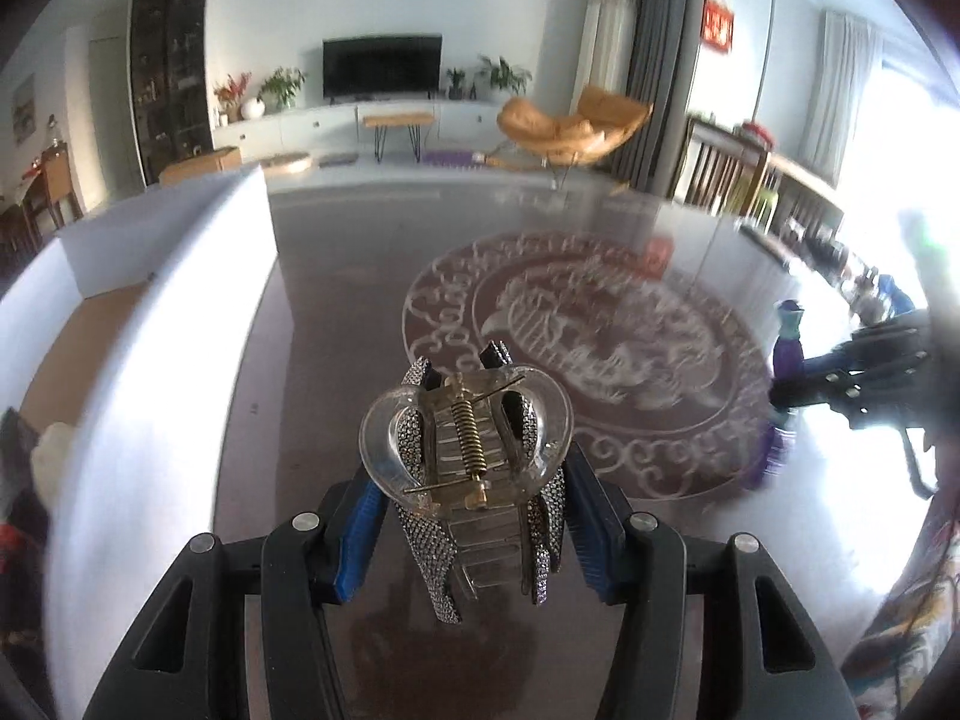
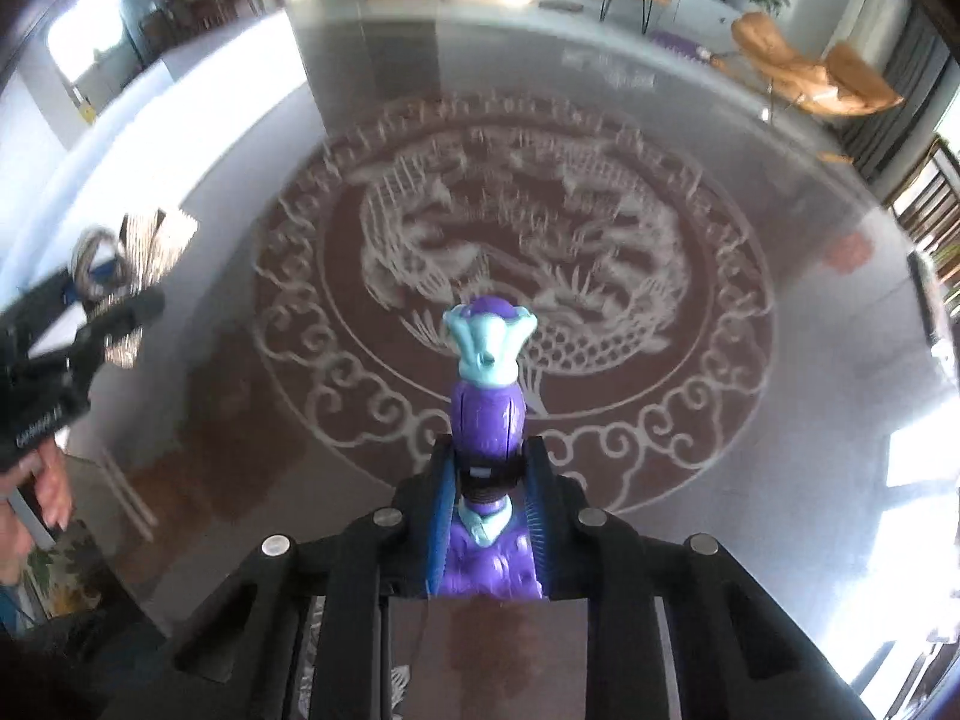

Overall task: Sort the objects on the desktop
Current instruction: 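Carry the hair clip and purple toy over the bin and open both tools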

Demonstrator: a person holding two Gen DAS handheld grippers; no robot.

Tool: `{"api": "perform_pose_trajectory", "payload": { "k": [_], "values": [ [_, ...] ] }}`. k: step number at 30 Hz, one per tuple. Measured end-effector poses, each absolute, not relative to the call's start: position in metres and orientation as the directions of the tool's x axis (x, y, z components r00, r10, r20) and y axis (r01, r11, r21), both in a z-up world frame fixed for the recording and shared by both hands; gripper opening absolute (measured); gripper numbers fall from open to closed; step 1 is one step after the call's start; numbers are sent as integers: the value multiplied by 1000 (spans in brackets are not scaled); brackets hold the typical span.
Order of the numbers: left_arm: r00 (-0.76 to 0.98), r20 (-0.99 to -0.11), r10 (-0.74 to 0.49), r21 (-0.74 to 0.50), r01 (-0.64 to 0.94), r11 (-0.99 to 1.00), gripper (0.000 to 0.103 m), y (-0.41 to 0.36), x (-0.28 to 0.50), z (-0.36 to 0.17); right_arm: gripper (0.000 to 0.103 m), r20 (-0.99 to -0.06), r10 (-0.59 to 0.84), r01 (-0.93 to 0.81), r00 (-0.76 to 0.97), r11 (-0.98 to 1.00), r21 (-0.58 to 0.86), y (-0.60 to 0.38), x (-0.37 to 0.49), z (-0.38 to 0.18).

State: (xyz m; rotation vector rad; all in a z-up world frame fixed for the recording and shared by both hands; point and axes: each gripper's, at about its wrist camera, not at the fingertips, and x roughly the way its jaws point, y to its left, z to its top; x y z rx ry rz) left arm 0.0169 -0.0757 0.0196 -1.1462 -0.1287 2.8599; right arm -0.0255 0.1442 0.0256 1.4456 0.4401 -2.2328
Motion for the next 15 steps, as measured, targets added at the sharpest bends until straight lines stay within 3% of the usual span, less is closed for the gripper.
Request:
{"api": "perform_pose_trajectory", "payload": {
  "k": [8,15],
  "values": [
    [-810,-580,92,-180,17,-984,55,-126,62,87,22,-835,-308,579,-456,-815,-15,101,-8,105],
    [-824,-565,-51,-136,154,-979,55,-216,99,122,22,-764,-488,728,-422,-685,35,1,30,161]
  ]
}}
